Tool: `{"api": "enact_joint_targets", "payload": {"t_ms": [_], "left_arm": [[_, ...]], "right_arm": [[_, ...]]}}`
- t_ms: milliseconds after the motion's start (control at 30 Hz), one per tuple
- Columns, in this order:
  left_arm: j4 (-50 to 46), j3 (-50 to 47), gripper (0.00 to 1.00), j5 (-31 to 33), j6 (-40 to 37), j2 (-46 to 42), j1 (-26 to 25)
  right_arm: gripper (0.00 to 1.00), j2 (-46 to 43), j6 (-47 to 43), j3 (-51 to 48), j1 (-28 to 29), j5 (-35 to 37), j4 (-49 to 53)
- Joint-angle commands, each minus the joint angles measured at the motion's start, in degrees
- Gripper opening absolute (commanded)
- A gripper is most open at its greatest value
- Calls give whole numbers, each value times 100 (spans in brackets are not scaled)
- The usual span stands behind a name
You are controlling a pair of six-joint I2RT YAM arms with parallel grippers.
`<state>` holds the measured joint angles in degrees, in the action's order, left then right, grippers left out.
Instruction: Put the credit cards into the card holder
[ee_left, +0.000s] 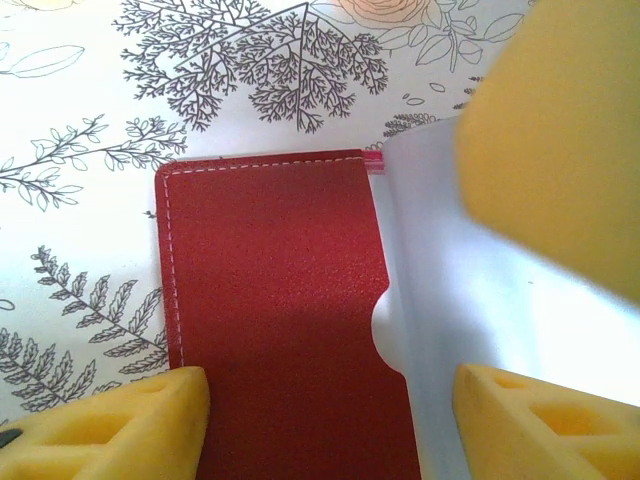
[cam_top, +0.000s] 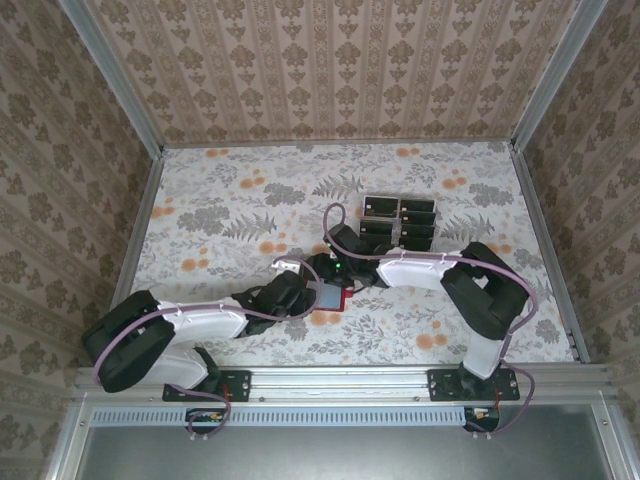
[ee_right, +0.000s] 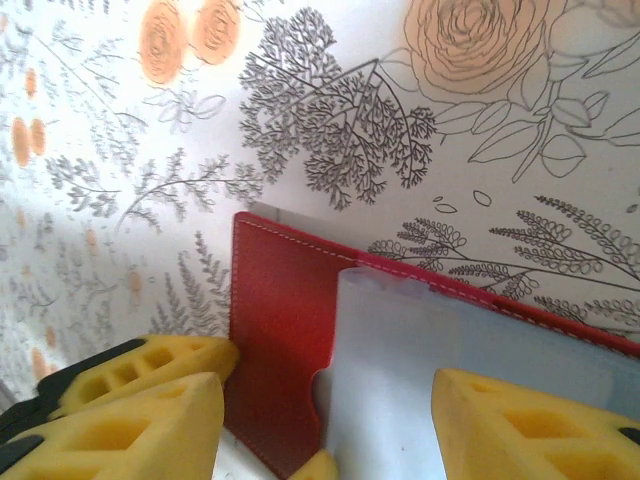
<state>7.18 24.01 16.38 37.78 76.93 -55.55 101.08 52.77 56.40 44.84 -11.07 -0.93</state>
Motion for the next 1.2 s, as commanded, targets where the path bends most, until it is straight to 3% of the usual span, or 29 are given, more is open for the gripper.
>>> {"api": "enact_joint_targets", "payload": {"t_ms": [0, 467, 800, 1167], "left_arm": [[28, -125, 67, 67, 144, 101, -61], [82, -145, 66, 59, 164, 155, -61], [123, -169, 66, 75, 186, 175, -63], [156, -186, 66, 74, 186, 182, -66]], "right_arm": [[60, -350, 75, -167, -59, 136, 154], [59, -265, 237, -465, -46, 77, -83], [60, -695, 328, -893, -54, 237, -136], [59, -424, 326, -674, 16, 69, -225]]}}
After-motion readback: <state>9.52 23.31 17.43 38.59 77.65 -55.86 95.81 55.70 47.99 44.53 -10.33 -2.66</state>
